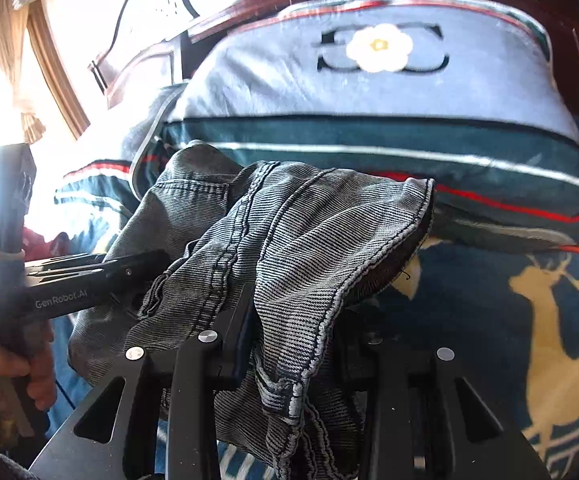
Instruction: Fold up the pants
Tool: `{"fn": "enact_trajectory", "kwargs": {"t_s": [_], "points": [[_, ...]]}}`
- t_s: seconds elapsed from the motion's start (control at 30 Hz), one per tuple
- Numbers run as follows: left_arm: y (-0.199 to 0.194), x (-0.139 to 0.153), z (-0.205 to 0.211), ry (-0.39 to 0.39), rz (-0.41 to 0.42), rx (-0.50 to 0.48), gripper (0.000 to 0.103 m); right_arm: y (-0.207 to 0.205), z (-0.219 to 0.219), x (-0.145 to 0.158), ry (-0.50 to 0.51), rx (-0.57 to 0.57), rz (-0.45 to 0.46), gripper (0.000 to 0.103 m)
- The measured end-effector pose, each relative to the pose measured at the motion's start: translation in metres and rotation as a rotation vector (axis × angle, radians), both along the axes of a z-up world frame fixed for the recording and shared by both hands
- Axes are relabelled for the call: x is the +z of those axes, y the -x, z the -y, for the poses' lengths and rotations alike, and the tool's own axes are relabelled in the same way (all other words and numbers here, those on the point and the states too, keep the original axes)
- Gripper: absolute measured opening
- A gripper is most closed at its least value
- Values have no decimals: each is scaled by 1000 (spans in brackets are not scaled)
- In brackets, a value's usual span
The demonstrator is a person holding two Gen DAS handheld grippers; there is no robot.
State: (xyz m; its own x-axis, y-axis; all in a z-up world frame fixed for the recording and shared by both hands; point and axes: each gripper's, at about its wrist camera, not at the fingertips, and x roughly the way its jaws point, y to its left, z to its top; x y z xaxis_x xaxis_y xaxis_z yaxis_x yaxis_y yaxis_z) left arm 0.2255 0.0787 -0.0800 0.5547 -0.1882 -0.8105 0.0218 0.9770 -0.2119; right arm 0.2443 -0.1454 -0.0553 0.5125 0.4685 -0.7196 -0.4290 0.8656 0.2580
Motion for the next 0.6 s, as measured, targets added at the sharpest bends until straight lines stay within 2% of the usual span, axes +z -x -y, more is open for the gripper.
{"fn": "enact_trajectory", "kwargs": {"t_s": [0.07, 0.17, 0.23, 0.33, 0.53, 0.57, 0.6], "points": [[-1, -17, -2, -12, -25, -3, 38, -6, -3, -17, 9, 1, -42, 36], [2, -27, -2, -29, -7, -11, 43, -8, -1, -40, 42, -24, -75, 50], [1, -26, 0, -34, -9, -18, 44, -10, 10, -47, 28, -71, -86, 72], [2, -17, -2, -24, -10, -27, 45, -14, 19, -47, -12, -95, -134, 73], [34, 20, -15, -19, 67, -16, 44, 22, 28, -1, -1, -80, -18, 72], [40, 23, -18, -7, 77, -17, 44, 32, 31, 7, -3, -93, 9, 70], [47, 27, -18, 7, 83, -21, 44, 39, 33, 14, -9, -102, 31, 57]]}}
